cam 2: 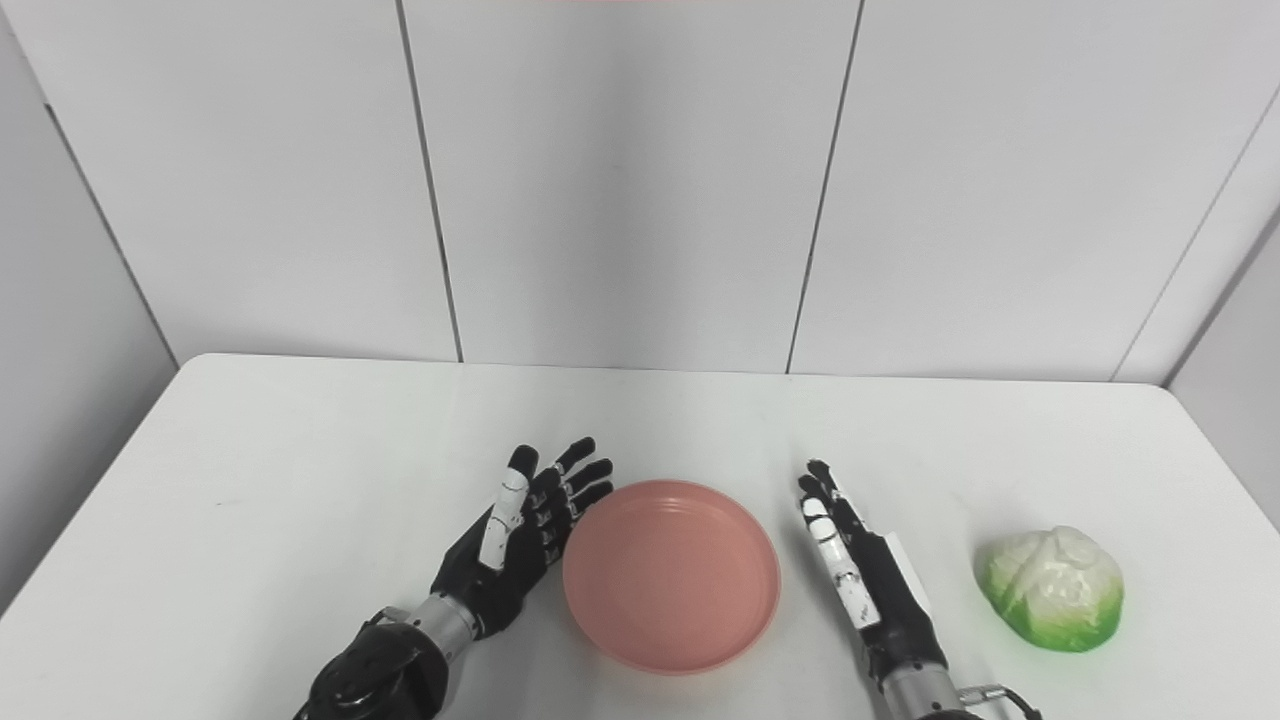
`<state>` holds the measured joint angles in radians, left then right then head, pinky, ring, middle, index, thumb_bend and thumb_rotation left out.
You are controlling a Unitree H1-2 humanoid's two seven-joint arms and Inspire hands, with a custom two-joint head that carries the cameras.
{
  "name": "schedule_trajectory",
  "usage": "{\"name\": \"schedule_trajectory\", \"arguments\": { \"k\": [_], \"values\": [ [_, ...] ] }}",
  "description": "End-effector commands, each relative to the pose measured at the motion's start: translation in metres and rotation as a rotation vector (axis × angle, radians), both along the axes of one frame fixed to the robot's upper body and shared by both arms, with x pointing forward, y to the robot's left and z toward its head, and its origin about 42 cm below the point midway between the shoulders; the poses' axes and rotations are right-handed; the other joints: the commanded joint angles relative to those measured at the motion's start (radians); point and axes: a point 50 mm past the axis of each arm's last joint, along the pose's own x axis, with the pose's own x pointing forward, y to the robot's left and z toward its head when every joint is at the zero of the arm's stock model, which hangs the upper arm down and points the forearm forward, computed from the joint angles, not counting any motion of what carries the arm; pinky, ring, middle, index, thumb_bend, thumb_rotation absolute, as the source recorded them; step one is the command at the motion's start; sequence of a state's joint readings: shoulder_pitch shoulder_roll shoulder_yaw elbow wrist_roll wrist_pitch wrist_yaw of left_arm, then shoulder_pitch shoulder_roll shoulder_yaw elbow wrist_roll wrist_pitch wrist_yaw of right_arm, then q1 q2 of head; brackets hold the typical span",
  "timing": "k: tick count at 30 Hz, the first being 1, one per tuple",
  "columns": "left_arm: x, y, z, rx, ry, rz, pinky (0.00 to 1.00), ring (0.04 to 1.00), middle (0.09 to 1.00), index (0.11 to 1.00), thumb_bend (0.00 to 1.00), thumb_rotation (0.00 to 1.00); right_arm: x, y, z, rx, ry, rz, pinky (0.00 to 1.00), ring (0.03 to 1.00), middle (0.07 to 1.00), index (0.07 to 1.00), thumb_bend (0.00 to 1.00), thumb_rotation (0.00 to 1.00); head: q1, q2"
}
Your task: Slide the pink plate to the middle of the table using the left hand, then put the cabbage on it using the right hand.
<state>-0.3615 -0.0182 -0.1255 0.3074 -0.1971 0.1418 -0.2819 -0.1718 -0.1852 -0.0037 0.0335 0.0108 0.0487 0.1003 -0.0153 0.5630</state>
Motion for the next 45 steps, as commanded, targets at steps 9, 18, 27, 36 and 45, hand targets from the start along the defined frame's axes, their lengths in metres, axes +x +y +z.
{"name": "schedule_trajectory", "arguments": {
  "k": [9, 18, 27, 36, 45],
  "values": [
    [-0.012, 0.019, -0.035, 0.117, 0.071, 0.036, 0.95, 0.939, 0.942, 0.948, 0.9, 1.0, 0.002, -0.004, 0.048, -0.141, -0.208, -0.023, 0.92, 0.919, 0.935, 0.965, 0.67, 1.0, -0.026, 0.002],
    [-0.015, 0.023, -0.04, 0.147, 0.072, 0.045, 0.94, 0.93, 0.933, 0.937, 0.89, 0.99, 0.004, -0.021, 0.092, -0.178, -0.36, -0.062, 0.92, 0.927, 0.94, 0.974, 0.74, 0.98, -0.072, -0.003],
    [-0.016, 0.03, -0.044, 0.151, 0.069, 0.068, 0.92, 0.925, 0.927, 0.928, 0.89, 0.97, 0.0, -0.049, 0.138, -0.321, -0.518, -0.112, 0.86, 0.915, 0.936, 0.974, 0.79, 1.0, -0.134, -0.008],
    [-0.016, 0.041, -0.046, 0.157, 0.082, 0.077, 0.91, 0.91, 0.912, 0.911, 0.88, 0.98, -0.017, -0.079, 0.169, -0.555, -0.569, -0.263, 0.81, 0.89, 0.919, 0.949, 0.8, 1.0, -0.186, -0.012],
    [-0.017, 0.053, -0.052, 0.125, 0.046, 0.12, 0.9, 0.915, 0.921, 0.913, 0.91, 0.97, -0.034, -0.128, 0.177, -0.745, -0.495, -0.428, 0.86, 0.929, 0.956, 0.981, 0.92, 0.9, -0.213, -0.016]
  ]
}}
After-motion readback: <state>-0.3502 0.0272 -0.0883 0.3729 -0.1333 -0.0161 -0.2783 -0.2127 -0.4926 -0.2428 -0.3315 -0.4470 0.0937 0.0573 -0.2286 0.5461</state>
